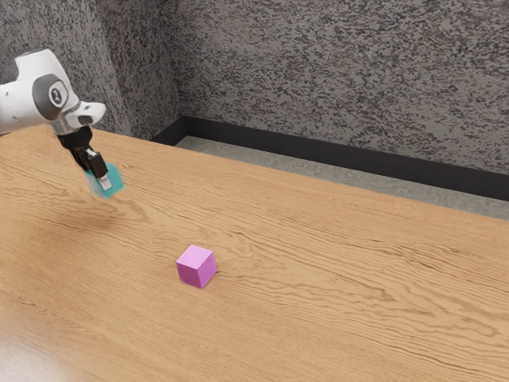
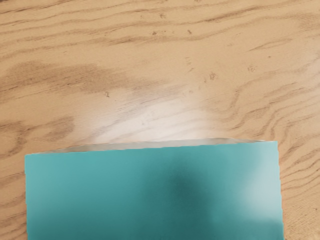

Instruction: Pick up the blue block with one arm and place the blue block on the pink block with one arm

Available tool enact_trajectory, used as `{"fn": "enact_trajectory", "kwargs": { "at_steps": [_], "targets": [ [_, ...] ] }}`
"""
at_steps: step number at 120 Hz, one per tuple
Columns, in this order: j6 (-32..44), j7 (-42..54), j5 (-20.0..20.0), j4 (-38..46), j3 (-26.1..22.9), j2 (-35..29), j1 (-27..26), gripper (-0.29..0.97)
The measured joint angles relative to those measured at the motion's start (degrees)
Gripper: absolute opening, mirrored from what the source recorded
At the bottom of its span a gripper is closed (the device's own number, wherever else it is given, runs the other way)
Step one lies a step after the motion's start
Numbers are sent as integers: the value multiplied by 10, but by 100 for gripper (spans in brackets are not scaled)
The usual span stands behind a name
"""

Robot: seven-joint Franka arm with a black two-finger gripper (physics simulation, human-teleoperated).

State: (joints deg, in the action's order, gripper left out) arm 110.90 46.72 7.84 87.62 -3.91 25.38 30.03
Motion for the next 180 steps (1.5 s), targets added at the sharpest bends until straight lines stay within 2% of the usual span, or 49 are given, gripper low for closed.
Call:
{"fn": "enact_trajectory", "kwargs": {
  "at_steps": [8,22,38,63,79,100,122,160,180],
  "targets": [
    [8,-13,4,26,-10,-30,-30,37],
    [31,-44,11,60,-27,-41,-70,37],
    [71,-102,12,155,-49,-102,-97,37],
    [113,-203,13,172,-62,-69,-132,37],
    [129,-267,13,200,-64,-76,-163,37],
    [138,-337,9,205,-64,-57,-168,37],
    [142,-392,6,266,-77,-136,-174,38],
    [156,-455,-9,298,-87,-135,-174,37],
    [157,-473,-7,299,-87,-134,-174,53]
  ]
}}
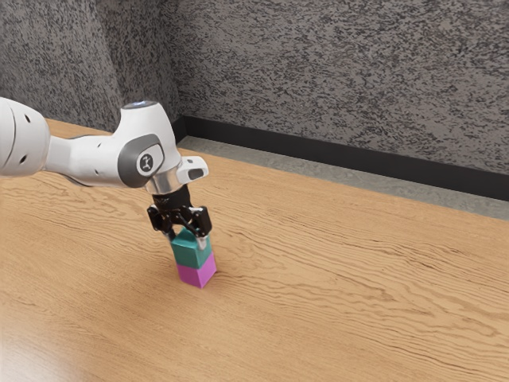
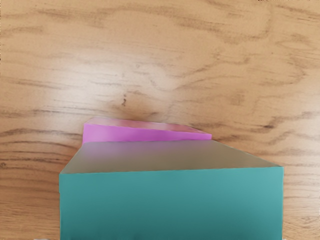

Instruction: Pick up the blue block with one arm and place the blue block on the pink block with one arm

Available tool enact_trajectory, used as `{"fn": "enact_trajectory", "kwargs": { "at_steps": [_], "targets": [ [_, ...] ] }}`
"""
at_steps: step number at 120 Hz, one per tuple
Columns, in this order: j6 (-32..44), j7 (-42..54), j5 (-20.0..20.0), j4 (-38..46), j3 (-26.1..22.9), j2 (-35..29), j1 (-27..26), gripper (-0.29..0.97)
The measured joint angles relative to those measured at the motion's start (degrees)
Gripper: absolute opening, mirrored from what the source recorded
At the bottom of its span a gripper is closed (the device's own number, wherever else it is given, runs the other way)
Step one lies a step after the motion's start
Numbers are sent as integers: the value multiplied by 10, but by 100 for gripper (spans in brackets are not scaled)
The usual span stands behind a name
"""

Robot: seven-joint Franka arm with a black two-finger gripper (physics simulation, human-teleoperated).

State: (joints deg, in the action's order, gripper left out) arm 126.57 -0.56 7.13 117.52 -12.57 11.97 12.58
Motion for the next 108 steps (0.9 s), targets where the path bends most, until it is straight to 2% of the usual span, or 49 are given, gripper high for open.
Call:
{"fn": "enact_trajectory", "kwargs": {
  "at_steps": [22,38,42,51,68,85,108],
  "targets": [
    [-1,-15,1,0,0,-15,0,61],
    [-15,-23,1,3,-19,-106,2,65],
    [-34,-25,-2,-24,-21,-120,-2,65],
    [-97,-22,-21,-112,-8,-123,-31,66],
    [-188,14,-71,-223,17,-124,-85,67],
    [-237,44,-95,-249,20,-125,-114,67],
    [-265,68,-103,-254,20,-125,-138,68]
  ]
}}
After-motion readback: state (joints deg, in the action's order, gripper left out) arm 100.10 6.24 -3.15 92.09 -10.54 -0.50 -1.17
